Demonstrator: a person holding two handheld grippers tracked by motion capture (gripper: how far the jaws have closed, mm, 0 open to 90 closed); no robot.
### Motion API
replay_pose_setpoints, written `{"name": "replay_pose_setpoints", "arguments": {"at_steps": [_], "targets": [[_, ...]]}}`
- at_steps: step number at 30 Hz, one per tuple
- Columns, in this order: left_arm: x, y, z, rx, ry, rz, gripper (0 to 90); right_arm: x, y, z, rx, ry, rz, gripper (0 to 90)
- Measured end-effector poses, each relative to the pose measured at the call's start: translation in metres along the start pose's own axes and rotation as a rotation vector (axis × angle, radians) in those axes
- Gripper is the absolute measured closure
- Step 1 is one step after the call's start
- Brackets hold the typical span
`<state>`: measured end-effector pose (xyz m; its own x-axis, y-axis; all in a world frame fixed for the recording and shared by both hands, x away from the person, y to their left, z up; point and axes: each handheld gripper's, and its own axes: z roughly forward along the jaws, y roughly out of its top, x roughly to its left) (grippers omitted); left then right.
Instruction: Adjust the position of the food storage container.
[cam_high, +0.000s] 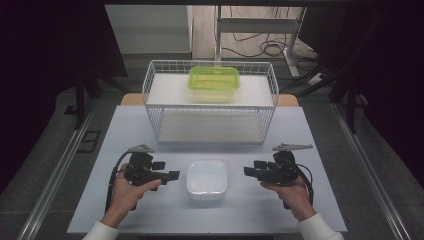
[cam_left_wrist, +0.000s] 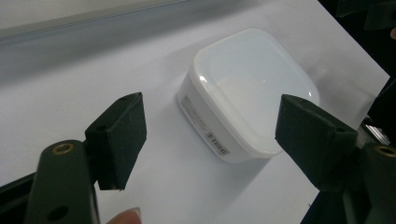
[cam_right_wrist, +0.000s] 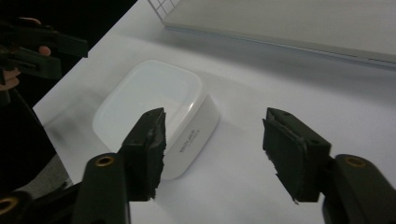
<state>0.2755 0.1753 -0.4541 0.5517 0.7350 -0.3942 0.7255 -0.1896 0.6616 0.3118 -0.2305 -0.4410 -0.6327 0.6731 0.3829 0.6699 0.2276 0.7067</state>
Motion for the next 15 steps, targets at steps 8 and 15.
{"name": "replay_pose_setpoints", "arguments": {"at_steps": [8, 15], "targets": [[-0.0015, -0.0006, 0.0009, 0.001, 0.000, 0.001, 23.5, -0.0002, -0.0063, 0.0034, 0.004, 0.004, 0.013, 31.2], [-0.0020, -0.0013, 0.0012, 0.004, -0.006, 0.000, 23.4, 0.0002, -0.0072, 0.0062, 0.012, 0.017, 0.017, 30.5]]}}
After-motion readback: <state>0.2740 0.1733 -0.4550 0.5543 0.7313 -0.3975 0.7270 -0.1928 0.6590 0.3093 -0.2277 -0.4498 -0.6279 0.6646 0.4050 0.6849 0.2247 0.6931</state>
